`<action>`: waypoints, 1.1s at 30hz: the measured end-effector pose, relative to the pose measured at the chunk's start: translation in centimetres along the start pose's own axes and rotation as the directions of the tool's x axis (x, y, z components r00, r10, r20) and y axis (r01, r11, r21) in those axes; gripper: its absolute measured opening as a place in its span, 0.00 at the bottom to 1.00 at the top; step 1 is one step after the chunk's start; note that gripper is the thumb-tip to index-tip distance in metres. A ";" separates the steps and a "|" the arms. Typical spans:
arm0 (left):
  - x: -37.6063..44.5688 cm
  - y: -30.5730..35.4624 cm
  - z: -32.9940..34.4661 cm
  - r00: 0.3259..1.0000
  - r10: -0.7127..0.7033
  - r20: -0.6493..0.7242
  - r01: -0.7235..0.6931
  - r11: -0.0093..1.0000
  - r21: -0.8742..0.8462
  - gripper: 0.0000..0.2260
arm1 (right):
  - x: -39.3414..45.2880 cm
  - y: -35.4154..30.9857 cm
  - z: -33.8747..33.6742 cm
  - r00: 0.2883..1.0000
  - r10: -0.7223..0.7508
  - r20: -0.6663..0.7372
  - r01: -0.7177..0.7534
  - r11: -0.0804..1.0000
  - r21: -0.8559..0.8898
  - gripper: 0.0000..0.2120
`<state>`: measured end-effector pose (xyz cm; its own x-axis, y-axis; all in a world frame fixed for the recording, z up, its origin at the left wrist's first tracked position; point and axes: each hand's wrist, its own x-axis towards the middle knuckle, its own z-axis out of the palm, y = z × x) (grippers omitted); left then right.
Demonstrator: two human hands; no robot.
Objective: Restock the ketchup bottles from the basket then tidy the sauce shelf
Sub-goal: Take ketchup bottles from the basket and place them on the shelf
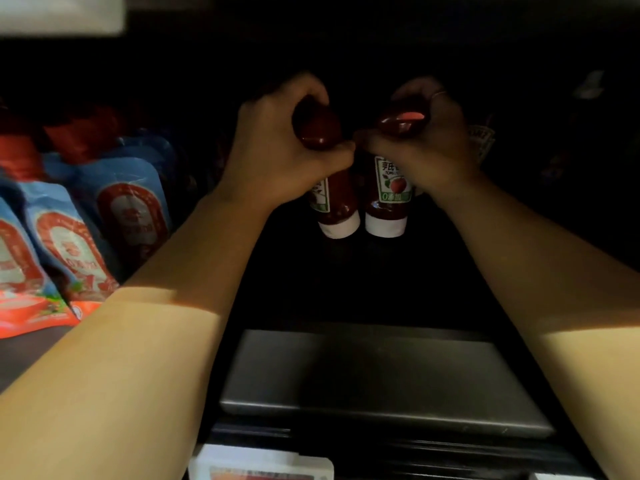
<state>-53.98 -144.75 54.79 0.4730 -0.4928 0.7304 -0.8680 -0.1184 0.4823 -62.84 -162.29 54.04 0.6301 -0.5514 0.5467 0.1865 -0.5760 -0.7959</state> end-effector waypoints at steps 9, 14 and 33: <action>0.7 0.1 -0.3 0.998 -0.047 0.044 0.048 0.999 -0.008 0.21 | -0.2 1.6 -1.2 0.997 0.045 -0.065 -0.039 0.994 0.105 0.30; 2.6 0.1 0.2 0.996 0.006 0.090 -0.019 0.989 0.146 0.22 | -0.3 2.0 -0.2 0.987 -0.122 -0.104 0.124 0.992 0.014 0.26; 1.8 -2.6 3.3 0.992 -0.109 0.065 0.093 0.972 0.218 0.38 | -0.4 6.0 0.4 0.995 -0.085 0.045 0.083 0.995 0.061 0.56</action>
<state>-51.38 -148.20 53.27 0.5541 -0.5319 0.6404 -0.8324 -0.3482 0.4310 -61.71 -165.26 48.95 0.6449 -0.4728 0.6005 0.2836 -0.5816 -0.7625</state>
